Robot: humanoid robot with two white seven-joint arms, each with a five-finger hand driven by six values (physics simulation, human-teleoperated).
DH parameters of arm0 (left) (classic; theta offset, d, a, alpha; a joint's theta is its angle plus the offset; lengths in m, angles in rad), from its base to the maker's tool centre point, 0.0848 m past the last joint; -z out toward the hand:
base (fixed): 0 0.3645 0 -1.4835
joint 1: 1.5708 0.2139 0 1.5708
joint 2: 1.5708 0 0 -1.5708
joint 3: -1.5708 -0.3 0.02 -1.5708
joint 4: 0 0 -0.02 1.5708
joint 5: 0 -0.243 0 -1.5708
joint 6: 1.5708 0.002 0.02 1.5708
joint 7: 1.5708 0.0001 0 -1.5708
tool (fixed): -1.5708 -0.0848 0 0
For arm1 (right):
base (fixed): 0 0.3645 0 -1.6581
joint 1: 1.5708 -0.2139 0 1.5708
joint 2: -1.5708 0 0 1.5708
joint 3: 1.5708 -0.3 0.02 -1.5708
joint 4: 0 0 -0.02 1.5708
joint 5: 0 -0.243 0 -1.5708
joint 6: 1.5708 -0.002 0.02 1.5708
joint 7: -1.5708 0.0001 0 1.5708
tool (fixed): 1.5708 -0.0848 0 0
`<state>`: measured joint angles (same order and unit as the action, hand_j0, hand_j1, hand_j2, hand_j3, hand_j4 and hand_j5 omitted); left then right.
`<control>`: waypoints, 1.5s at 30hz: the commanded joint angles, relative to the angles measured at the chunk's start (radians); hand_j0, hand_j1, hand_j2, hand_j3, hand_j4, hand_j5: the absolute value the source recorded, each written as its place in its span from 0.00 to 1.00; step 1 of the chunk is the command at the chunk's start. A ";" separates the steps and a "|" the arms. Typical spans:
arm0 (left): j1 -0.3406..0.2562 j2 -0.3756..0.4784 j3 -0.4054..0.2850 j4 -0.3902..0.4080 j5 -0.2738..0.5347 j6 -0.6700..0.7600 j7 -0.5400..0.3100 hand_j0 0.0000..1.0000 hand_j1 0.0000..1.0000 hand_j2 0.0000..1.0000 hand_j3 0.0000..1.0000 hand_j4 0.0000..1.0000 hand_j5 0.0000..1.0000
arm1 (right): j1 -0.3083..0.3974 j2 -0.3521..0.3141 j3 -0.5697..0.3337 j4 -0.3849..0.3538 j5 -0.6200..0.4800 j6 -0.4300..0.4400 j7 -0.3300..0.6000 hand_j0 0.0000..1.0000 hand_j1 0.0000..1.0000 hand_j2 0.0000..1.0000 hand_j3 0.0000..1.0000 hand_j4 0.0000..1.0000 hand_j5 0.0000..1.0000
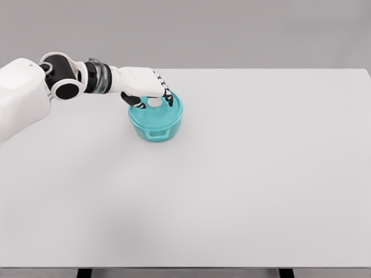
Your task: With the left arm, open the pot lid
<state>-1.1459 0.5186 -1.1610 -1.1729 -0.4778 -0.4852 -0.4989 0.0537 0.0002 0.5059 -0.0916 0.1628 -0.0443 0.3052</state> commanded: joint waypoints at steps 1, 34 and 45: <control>0.000 -0.003 0.001 0.002 0.002 0.002 0.000 0.69 0.69 0.69 0.69 0.69 0.69 | 0.000 0.000 0.000 0.000 0.000 0.000 0.000 1.00 1.00 1.00 1.00 1.00 1.00; -0.044 0.224 -0.025 -0.027 -0.005 -0.013 0.003 0.50 0.50 0.50 0.50 0.50 0.50 | 0.000 0.000 0.000 0.000 0.000 0.000 0.000 1.00 1.00 1.00 1.00 1.00 1.00; -0.032 0.268 -0.043 -0.017 -0.007 -0.046 0.002 0.54 0.54 0.54 0.54 0.54 0.54 | 0.000 0.000 0.000 0.000 0.000 0.000 0.000 1.00 1.00 1.00 1.00 1.00 1.00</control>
<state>-1.1781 0.7834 -1.2042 -1.1933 -0.4868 -0.5311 -0.4970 0.0537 0.0001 0.5059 -0.0918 0.1629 -0.0443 0.3052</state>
